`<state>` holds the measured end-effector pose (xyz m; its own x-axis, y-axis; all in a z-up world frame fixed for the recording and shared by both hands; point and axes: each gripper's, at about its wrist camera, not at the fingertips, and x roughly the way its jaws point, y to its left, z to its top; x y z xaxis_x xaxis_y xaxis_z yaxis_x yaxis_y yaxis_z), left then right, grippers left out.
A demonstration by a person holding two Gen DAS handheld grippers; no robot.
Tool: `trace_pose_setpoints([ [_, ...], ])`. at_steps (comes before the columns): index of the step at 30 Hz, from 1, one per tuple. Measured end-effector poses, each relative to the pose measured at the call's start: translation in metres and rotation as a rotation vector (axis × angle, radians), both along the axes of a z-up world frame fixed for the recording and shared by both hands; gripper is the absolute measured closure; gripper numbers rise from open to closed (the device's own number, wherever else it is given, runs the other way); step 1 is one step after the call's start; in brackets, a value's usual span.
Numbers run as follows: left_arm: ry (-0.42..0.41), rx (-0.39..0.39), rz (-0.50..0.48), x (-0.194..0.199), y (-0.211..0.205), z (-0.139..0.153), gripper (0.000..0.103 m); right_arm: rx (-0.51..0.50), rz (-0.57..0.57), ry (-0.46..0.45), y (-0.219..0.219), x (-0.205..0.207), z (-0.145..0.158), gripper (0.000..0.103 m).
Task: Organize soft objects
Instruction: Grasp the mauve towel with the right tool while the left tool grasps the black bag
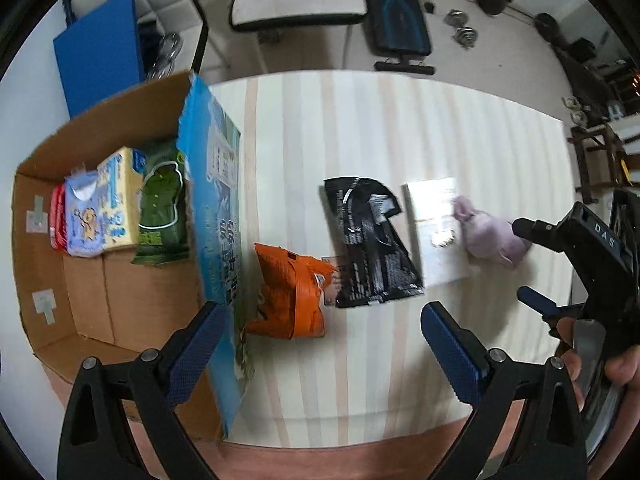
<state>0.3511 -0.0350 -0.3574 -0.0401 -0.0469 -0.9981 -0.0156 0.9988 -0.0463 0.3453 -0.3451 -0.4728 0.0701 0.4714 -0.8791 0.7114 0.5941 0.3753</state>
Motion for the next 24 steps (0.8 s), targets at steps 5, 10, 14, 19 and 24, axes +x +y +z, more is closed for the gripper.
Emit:
trace_pose_setpoints([
  [5, 0.028, 0.012, 0.036, 0.011, 0.005, -0.02, 0.003, 0.062, -0.062, 0.042, -0.002, 0.015, -0.041, 0.028],
  [10, 0.053, 0.015, 0.001, 0.023, -0.012, -0.03, 0.003, -0.039, 0.157, 0.004, 0.013, 0.034, -0.029, 0.053],
  [14, 0.086, 0.027, -0.054, 0.03, -0.035, -0.045, 0.003, -0.213, 0.484, 0.0, 0.026, 0.038, -0.001, 0.056],
  [19, 0.13, 0.069, -0.086, 0.038, -0.049, -0.075, 0.003, -0.331, 0.756, 0.067, 0.033, 0.025, 0.011, 0.057],
  [24, 0.149, 0.105, -0.088, 0.045, -0.051, -0.098, 0.004, -0.421, 0.812, 0.109, 0.038, 0.024, -0.001, 0.056],
])
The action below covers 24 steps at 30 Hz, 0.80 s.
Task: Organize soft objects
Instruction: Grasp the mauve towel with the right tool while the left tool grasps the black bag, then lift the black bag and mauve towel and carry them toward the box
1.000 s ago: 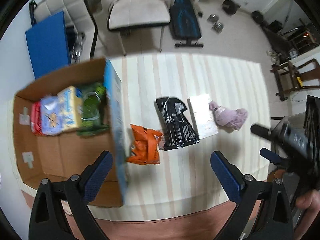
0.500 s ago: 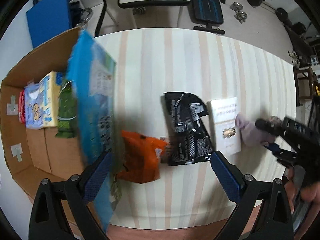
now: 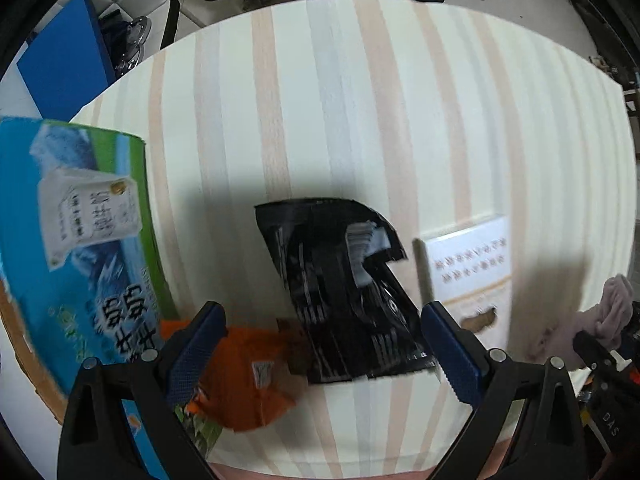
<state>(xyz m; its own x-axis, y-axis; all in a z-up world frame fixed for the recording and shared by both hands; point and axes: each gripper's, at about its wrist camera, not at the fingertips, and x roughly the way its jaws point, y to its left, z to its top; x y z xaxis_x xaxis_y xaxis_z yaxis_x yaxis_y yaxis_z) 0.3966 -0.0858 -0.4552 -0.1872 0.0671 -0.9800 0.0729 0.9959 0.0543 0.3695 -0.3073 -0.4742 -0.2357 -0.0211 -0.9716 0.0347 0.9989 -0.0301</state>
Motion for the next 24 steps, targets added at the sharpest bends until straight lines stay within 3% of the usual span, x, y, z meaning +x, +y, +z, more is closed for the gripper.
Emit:
trace_pose_setpoints([
  [2, 0.005, 0.013, -0.011, 0.0, -0.003, -0.008, 0.013, -0.011, -0.016, -0.007, 0.001, 0.003, -0.005, 0.056],
  [8, -0.01, -0.03, -0.023, -0.003, -0.007, -0.019, 0.023, -0.017, -0.059, -0.019, 0.002, 0.013, -0.018, 0.056],
  [10, -0.001, -0.072, -0.004, -0.004, -0.007, -0.018, 0.044, -0.021, -0.08, -0.022, -0.002, 0.013, -0.022, 0.055],
  [12, -0.004, -0.07, -0.018, -0.006, -0.011, -0.015, 0.053, -0.018, -0.105, -0.024, -0.002, 0.012, -0.025, 0.055],
  [14, -0.014, -0.059, -0.034, -0.008, -0.015, -0.015, 0.055, 0.011, -0.136, -0.029, -0.003, 0.011, -0.024, 0.051],
  [18, -0.016, -0.074, -0.026, -0.008, -0.01, -0.016, 0.055, 0.065, -0.175, -0.038, -0.004, 0.006, -0.017, 0.035],
  [21, -0.019, -0.091, -0.003, -0.008, 0.0, -0.017, 0.051, 0.058, -0.178, -0.049, -0.005, -0.001, -0.01, 0.034],
  [24, -0.016, -0.071, -0.039, -0.011, -0.001, -0.016, 0.048, 0.037, -0.182, -0.036, -0.004, -0.006, -0.014, 0.034],
])
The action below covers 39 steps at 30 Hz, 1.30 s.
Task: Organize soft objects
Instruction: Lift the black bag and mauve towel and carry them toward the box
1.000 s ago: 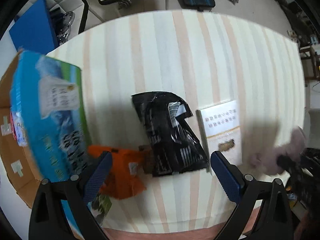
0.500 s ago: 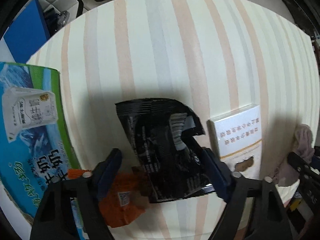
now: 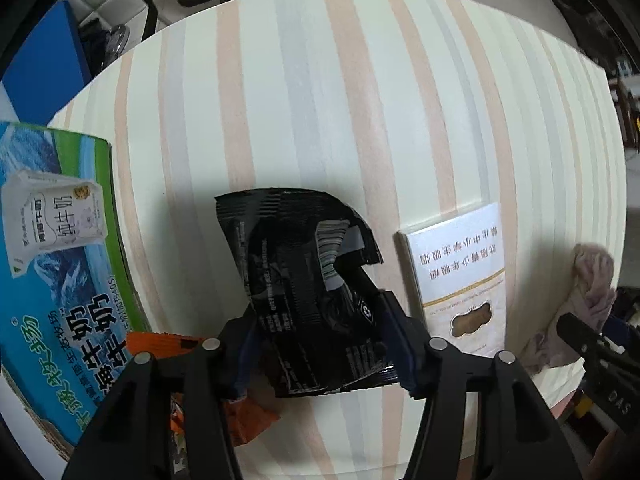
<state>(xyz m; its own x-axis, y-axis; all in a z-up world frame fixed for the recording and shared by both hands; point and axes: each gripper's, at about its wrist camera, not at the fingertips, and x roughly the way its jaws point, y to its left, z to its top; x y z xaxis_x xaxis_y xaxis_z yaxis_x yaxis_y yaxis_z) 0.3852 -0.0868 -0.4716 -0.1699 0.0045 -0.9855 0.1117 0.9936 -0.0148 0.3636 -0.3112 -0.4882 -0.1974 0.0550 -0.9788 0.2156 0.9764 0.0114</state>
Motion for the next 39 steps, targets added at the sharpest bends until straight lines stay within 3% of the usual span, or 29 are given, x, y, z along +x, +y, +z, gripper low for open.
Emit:
trace_pose_setpoints([
  [5, 0.002, -0.006, 0.014, -0.004, -0.004, 0.001, 0.053, 0.005, -0.037, 0.008, -0.005, -0.009, -0.014, 0.035],
  [8, -0.012, 0.004, 0.009, -0.005, -0.007, 0.003, 0.057, -0.018, -0.044, -0.003, -0.004, -0.009, -0.016, 0.057],
  [16, -0.075, -0.002, -0.009, -0.021, -0.016, 0.025, 0.064, -0.01, -0.053, -0.05, -0.026, -0.018, -0.004, 0.062],
  [30, -0.264, -0.162, -0.042, -0.06, -0.026, 0.135, 0.064, 0.03, 0.034, -0.211, -0.004, -0.055, 0.095, 0.063],
  [36, -0.341, -0.27, -0.024, -0.082, 0.006, 0.201, 0.064, 0.065, 0.076, -0.283, 0.021, -0.073, 0.152, 0.063],
  [39, -0.371, -0.28, -0.02, -0.089, 0.034, 0.223, 0.064, 0.099, 0.116, -0.319, 0.047, -0.081, 0.183, 0.063],
])
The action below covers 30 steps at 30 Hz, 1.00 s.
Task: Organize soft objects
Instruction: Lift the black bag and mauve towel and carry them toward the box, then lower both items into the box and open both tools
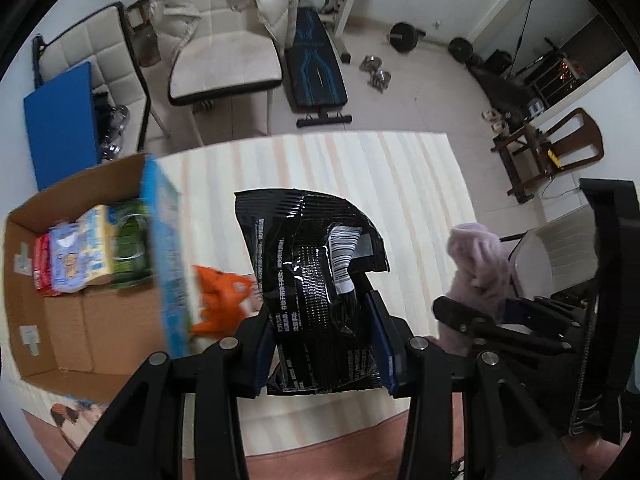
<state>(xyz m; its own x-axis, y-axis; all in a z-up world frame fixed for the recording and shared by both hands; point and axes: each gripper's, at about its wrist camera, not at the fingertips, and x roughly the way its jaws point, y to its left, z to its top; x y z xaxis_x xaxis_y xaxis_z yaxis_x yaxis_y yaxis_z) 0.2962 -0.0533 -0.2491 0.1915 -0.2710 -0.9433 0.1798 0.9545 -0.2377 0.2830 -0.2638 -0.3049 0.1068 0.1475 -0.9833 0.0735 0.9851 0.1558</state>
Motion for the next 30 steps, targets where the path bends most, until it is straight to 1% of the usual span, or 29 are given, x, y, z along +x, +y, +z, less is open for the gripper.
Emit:
trace_pose_setpoints([
  [1, -0.012, 0.005, 0.006, -0.002, 0.015, 0.008, 0.064, 0.006, 0.014, -0.008, 0.02, 0.002, 0.003, 0.063],
  [4, -0.019, 0.015, 0.038, -0.009, 0.052, 0.018, 0.064, 0.043, 0.07, -0.036, 0.066, -0.004, 0.027, 0.063],
  [6, -0.016, 0.031, 0.07, -0.012, 0.084, 0.018, 0.064, 0.075, 0.11, -0.041, 0.1, -0.001, 0.031, 0.063],
  [7, -0.011, 0.04, 0.091, -0.012, 0.106, 0.018, 0.064, 0.091, 0.131, -0.042, 0.118, -0.002, 0.032, 0.063],
  [9, -0.004, 0.057, 0.12, -0.018, 0.137, 0.019, 0.064, 0.119, 0.178, -0.039, 0.155, -0.002, 0.033, 0.063],
  [10, 0.0, 0.078, 0.142, -0.018, 0.16, 0.019, 0.064, 0.134, 0.2, -0.033, 0.174, -0.003, 0.033, 0.063],
  [13, 0.01, 0.137, 0.178, -0.021, 0.208, 0.014, 0.064, 0.184, 0.262, -0.007, 0.235, -0.003, 0.024, 0.063],
  [16, 0.049, 0.21, 0.196, -0.016, 0.256, -0.005, 0.064, 0.233, 0.306, 0.031, 0.294, 0.0, 0.011, 0.063],
  [17, 0.064, 0.226, 0.2, -0.014, 0.266, -0.013, 0.064, 0.247, 0.321, 0.052, 0.317, 0.001, 0.003, 0.063],
  [19, 0.12, 0.251, 0.202, -0.007, 0.29, -0.033, 0.064, 0.264, 0.336, 0.077, 0.345, 0.003, -0.012, 0.063],
  [21, 0.17, 0.264, 0.191, -0.002, 0.304, -0.05, 0.064, 0.266, 0.353, 0.111, 0.378, 0.006, -0.029, 0.063],
  [24, 0.252, 0.274, 0.183, 0.009, 0.325, -0.079, 0.064, 0.257, 0.376, 0.152, 0.409, 0.013, -0.052, 0.063],
  [26, 0.307, 0.268, 0.181, 0.014, 0.334, -0.095, 0.064, 0.239, 0.388, 0.167, 0.422, 0.02, -0.068, 0.063],
  [30, 0.373, 0.255, 0.177, 0.021, 0.348, -0.12, 0.064, 0.216, 0.397, 0.185, 0.44, 0.025, -0.086, 0.063],
])
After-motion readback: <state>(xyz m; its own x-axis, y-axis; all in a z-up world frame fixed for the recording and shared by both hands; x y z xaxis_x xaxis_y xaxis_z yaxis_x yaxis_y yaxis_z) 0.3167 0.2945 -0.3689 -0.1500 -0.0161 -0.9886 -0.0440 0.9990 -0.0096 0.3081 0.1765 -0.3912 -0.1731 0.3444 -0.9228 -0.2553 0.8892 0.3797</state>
